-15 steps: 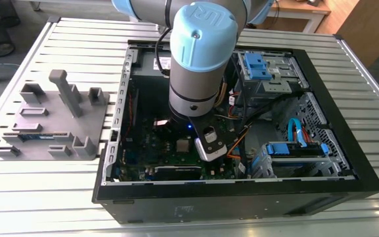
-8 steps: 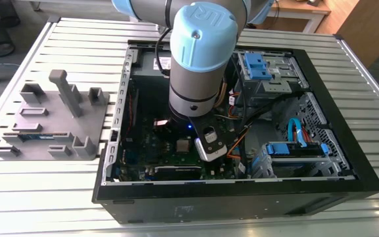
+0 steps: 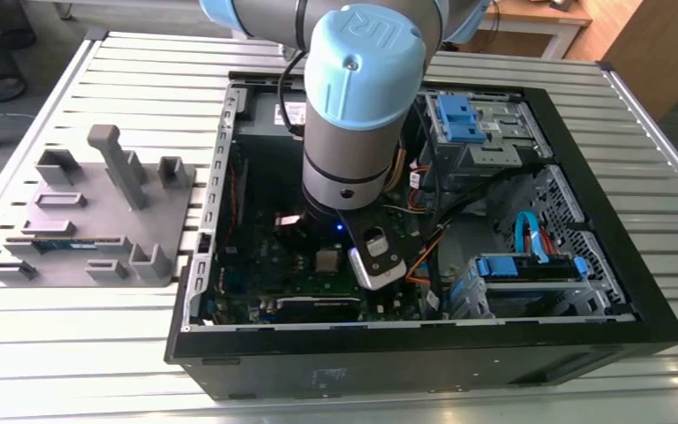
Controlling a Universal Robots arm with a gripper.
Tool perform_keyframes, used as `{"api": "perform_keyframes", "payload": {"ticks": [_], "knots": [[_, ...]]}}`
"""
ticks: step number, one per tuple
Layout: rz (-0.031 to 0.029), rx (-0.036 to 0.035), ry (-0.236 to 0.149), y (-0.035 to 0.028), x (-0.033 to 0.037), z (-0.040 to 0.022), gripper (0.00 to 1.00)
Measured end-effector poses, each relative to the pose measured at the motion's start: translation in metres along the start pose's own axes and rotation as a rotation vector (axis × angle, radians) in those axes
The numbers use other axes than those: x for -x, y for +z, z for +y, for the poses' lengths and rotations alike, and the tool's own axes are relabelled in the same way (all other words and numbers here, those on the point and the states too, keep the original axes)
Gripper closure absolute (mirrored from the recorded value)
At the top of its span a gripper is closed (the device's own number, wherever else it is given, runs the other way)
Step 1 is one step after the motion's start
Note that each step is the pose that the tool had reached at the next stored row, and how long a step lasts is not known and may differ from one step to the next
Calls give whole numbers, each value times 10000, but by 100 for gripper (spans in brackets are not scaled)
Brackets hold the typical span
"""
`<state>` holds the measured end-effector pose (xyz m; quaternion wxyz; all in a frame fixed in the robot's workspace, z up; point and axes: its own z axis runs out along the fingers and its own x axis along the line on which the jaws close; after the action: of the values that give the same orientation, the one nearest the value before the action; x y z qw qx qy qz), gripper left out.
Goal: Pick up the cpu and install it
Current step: 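Place the cpu into insertion slot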
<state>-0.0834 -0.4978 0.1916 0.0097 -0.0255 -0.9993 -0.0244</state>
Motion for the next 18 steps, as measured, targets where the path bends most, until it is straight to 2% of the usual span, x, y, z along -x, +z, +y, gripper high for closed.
{"api": "perform_keyframes", "payload": {"ticks": [7, 8, 10, 14, 18], "knots": [[0, 0, -1, 0, 0, -3, 55], [0, 1, 0, 0, 0, -3, 49], [-1, 2, 0, -1, 0, -4, 49], [0, 0, 0, -46, -1, -2, 49], [-1, 1, -1, -49, -1, -1, 49]]}}
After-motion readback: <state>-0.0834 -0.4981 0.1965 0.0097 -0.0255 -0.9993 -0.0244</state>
